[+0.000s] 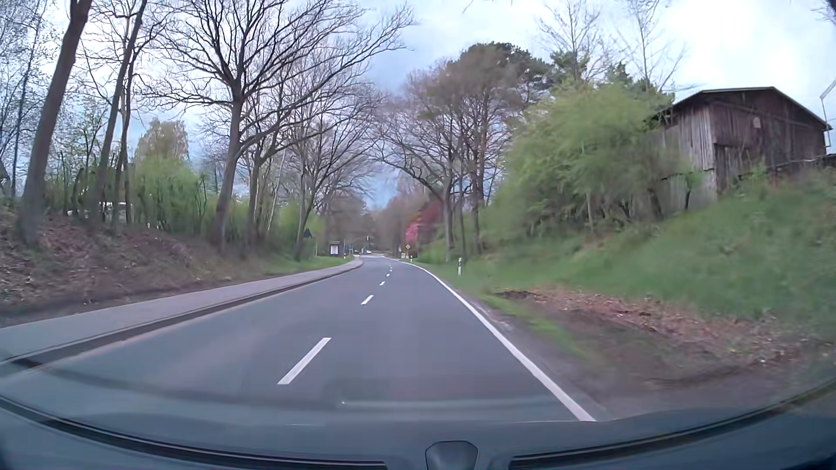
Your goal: Follow the waypoints while adhering to traffic rules and regulations
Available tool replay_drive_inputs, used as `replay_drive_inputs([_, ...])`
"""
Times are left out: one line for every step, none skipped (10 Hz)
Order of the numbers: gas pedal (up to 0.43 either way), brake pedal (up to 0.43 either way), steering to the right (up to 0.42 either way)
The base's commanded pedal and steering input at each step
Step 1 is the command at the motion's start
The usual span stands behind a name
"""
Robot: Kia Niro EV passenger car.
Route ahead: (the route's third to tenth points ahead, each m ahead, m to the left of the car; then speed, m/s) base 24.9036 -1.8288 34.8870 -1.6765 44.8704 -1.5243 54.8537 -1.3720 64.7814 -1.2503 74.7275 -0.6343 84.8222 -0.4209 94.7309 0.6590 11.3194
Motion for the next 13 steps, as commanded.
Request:
replay_drive_inputs([0.087, 0.000, -0.002])
replay_drive_inputs([0.087, 0.000, -0.002])
replay_drive_inputs([0.087, 0.000, -0.001])
replay_drive_inputs([0.087, 0.000, -0.001])
replay_drive_inputs([0.087, 0.000, -0.001])
replay_drive_inputs([0.087, 0.000, -0.001])
replay_drive_inputs([0.087, 0.000, -0.001])
replay_drive_inputs([0.087, 0.000, -0.001])
replay_drive_inputs([0.087, 0.000, -0.001])
replay_drive_inputs([0.087, 0.000, -0.001])
replay_drive_inputs([0.087, 0.000, -0.001])
replay_drive_inputs([0.087, 0.000, -0.002])
replay_drive_inputs([0.087, 0.000, -0.002])
